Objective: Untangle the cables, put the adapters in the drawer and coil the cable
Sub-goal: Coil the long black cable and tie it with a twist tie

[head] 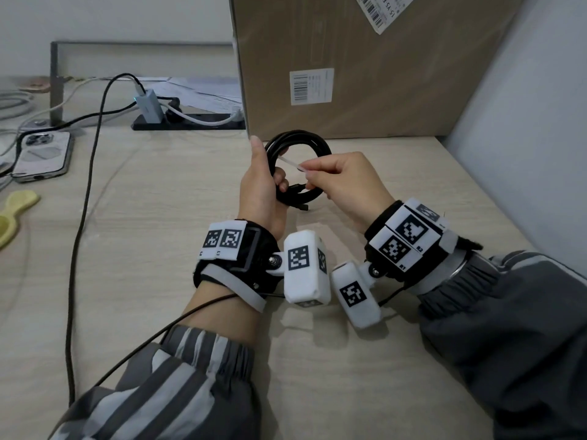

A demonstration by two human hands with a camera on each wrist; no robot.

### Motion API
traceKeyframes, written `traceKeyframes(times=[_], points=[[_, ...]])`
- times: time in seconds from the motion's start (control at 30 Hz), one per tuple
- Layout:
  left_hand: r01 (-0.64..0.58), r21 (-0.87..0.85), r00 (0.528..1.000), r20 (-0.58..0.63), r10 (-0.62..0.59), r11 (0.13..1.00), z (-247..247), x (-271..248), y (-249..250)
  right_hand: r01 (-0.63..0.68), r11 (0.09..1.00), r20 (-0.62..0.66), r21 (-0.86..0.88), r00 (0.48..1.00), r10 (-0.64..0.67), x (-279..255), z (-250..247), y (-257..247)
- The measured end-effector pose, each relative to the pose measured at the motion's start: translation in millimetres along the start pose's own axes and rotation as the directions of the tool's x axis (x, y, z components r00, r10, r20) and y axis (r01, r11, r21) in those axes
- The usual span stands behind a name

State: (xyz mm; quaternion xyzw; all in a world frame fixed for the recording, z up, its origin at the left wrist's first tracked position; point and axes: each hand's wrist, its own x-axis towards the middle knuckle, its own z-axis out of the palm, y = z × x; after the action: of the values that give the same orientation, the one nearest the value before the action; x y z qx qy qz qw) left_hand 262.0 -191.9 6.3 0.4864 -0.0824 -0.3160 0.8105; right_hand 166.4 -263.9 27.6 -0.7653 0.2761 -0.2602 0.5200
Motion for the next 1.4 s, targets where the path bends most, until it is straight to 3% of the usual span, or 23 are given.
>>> traceKeyframes(times=[0.1, 0.23, 0.37, 0.5, 0.67, 0.83, 1.03, 1.17, 1.3, 1.4], points=[[0.019, -0.066, 1.000, -0.007, -0.020, 0.998, -2, 2, 0, 0.027, 0.995, -0.005, -0.095, 1.000, -0.028, 2, -1, -1], [0.016, -0.073, 0.999, -0.037, -0.019, 0.997, -2, 2, 1, -0.012, 0.999, -0.003, -0.036, 1.000, 0.012, 1, -2, -3], [0.030, -0.105, 0.998, -0.060, -0.037, 0.994, 0, -1, 2, -0.114, 0.993, 0.104, 0.006, 0.988, 0.113, 1, -5, -5], [0.026, -0.033, 0.999, -0.035, -0.028, 0.999, -3, -2, 4, -0.211, 0.969, 0.215, 0.131, 0.960, 0.180, 1, -7, -8], [-0.063, 0.059, 0.998, -0.023, 0.065, 0.996, 0, -7, 4, -0.207, 0.970, 0.271, 0.130, 0.948, 0.166, -1, -9, -13], [-0.092, 0.053, 0.990, -0.106, 0.097, 0.994, -2, -7, 7, -0.199, 0.973, 0.349, 0.120, 0.926, 0.147, -4, -23, -26], [-0.188, 0.087, 0.973, -0.119, 0.197, 0.978, -3, -5, 5, -0.013, 0.948, 0.308, 0.319, 0.947, -0.090, -3, -37, -36], [-0.205, 0.107, 0.968, -0.124, 0.218, 0.973, -2, -4, 3, 0.098, 0.954, 0.194, 0.282, 0.968, -0.156, 1, -30, -34], [-0.184, 0.164, 0.971, -0.124, 0.206, 0.969, -1, -5, 0, 0.205, 0.977, 0.041, 0.063, 0.977, -0.207, 5, -31, -29], [-0.168, 0.162, 0.975, -0.118, 0.188, 0.972, 1, -6, -1, 0.223, 0.972, 0.020, 0.068, 0.974, -0.225, 4, -36, -33]])
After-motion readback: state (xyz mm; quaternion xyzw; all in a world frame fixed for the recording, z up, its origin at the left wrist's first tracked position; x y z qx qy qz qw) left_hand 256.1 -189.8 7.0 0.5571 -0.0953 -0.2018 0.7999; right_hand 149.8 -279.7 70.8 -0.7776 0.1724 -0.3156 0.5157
